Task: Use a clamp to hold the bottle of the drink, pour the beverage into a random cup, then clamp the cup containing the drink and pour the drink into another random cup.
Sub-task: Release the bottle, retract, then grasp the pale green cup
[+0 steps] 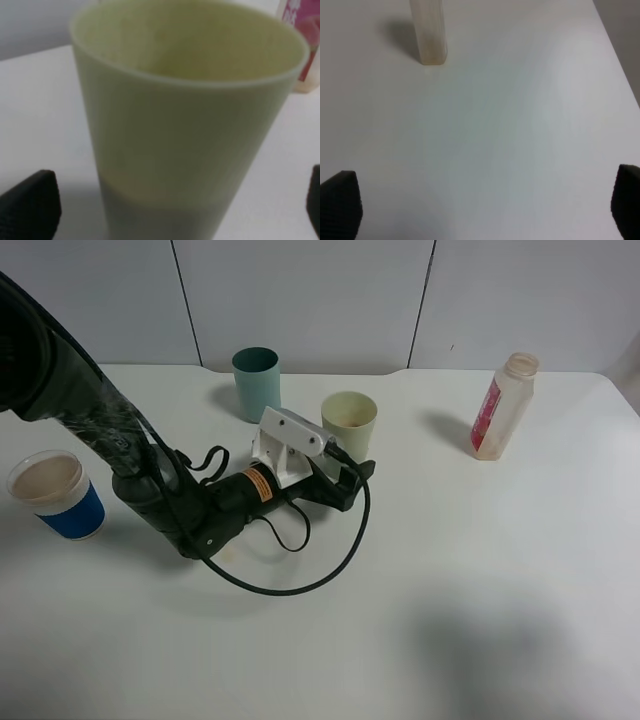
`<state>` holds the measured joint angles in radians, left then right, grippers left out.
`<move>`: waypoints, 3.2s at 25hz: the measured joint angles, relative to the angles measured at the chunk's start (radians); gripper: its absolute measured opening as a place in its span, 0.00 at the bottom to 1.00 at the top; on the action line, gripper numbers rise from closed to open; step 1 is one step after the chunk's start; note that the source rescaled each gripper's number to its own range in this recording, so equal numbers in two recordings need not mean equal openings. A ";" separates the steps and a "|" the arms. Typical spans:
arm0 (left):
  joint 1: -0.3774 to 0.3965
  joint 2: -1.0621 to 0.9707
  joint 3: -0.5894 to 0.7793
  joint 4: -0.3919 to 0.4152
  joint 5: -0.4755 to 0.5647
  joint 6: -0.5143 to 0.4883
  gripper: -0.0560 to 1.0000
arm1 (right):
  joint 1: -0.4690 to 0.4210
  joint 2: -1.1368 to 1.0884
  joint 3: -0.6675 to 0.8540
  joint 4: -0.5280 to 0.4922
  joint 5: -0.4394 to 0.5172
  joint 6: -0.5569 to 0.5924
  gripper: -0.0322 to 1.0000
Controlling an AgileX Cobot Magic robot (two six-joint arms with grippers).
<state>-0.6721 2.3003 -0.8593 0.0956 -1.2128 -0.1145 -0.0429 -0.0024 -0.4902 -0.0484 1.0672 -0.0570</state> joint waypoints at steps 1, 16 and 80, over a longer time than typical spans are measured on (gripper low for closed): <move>0.000 0.010 -0.008 0.007 0.000 0.000 1.00 | 0.000 0.000 0.000 0.000 0.000 0.000 1.00; 0.000 0.086 -0.111 0.027 0.000 0.003 1.00 | 0.000 0.000 0.000 0.000 0.000 0.000 1.00; 0.000 0.125 -0.207 0.018 0.020 0.014 0.08 | 0.000 0.000 0.000 0.000 0.000 0.000 1.00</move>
<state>-0.6721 2.4254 -1.0660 0.1139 -1.1933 -0.1005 -0.0429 -0.0024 -0.4902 -0.0484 1.0672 -0.0570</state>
